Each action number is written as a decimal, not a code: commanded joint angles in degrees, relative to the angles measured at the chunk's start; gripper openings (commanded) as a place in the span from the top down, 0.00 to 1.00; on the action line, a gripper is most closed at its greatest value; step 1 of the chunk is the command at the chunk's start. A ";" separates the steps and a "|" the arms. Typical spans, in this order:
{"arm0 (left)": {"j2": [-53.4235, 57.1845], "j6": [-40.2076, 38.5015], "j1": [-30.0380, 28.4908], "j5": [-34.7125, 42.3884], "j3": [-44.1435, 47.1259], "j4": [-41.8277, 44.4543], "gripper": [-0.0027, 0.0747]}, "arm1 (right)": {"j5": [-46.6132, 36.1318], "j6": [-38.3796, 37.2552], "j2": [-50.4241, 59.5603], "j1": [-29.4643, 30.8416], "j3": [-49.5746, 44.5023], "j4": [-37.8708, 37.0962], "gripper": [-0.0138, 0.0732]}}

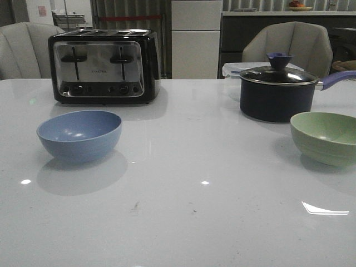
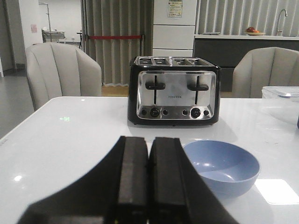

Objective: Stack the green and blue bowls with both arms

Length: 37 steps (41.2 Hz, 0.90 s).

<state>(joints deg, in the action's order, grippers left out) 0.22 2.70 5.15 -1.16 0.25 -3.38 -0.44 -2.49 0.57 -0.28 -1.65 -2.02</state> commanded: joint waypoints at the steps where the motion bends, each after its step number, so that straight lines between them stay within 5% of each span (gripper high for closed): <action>1: 1.13 -0.42 -0.09 4.87 0.26 -0.33 0.85 | -5.28 0.40 1.14 0.09 0.21 -0.26 0.81; 37: 1.13 -0.32 -0.09 6.50 -0.11 -0.14 0.85 | -5.57 0.40 1.14 0.09 1.07 -0.26 0.81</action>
<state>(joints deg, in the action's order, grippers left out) 0.22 2.70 5.15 -0.70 0.25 -3.38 -0.44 -2.49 0.57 -0.28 -1.65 -2.02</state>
